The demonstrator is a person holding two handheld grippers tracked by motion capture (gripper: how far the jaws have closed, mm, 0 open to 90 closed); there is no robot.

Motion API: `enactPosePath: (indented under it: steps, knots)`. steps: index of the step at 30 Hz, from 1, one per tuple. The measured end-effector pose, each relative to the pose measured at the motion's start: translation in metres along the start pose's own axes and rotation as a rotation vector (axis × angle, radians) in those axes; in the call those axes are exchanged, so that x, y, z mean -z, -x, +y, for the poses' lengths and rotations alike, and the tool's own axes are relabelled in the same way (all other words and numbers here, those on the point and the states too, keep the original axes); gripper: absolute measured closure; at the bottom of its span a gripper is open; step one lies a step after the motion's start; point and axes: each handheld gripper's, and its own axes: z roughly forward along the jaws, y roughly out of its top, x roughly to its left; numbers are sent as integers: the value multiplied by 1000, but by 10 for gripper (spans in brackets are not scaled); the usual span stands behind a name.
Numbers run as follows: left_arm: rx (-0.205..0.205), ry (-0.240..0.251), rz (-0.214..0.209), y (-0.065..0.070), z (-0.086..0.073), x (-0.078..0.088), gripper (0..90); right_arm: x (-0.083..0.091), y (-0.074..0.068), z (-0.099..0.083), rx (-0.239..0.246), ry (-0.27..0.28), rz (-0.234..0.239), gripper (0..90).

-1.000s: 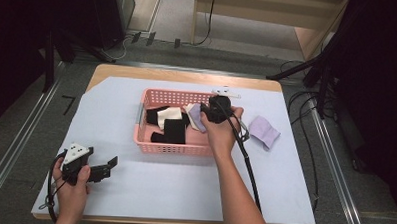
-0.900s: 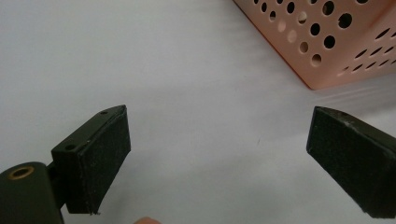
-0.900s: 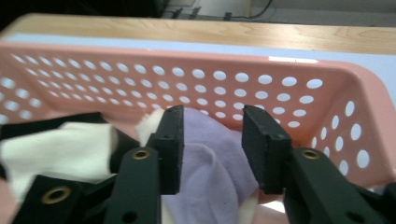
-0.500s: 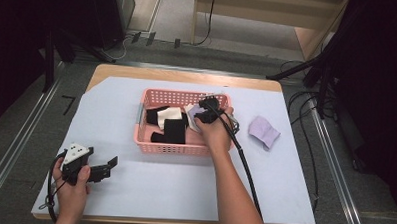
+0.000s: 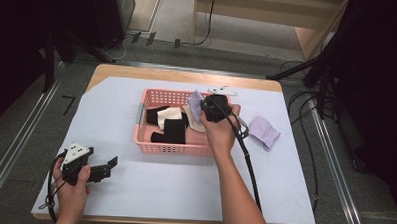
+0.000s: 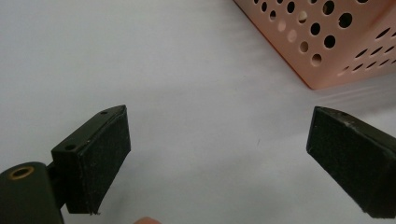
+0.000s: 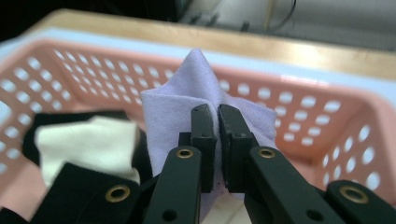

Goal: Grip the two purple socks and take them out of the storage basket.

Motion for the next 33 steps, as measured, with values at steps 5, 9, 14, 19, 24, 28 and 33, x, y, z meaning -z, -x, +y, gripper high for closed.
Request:
enactPosePath:
  steps: [5,9,14,19,24,28,33]
  knots:
    - [0,2,-1,0,0,0,73,18,2,6,19,129,9,856]
    - [-1,3,-1,0,0,0,73,31,5,11,58,226,-4,855]
    - [-2,4,0,0,0,0,72,47,16,15,57,311,-27,855]
    - [-2,5,1,0,0,0,73,59,37,13,37,350,-75,855]
    - [-1,5,1,0,0,0,73,68,65,6,-8,352,-129,855]
    - [-1,5,3,1,0,0,73,76,89,-3,-40,341,-184,855]
    - [-1,7,3,1,0,0,73,79,115,-22,-68,289,-250,855]
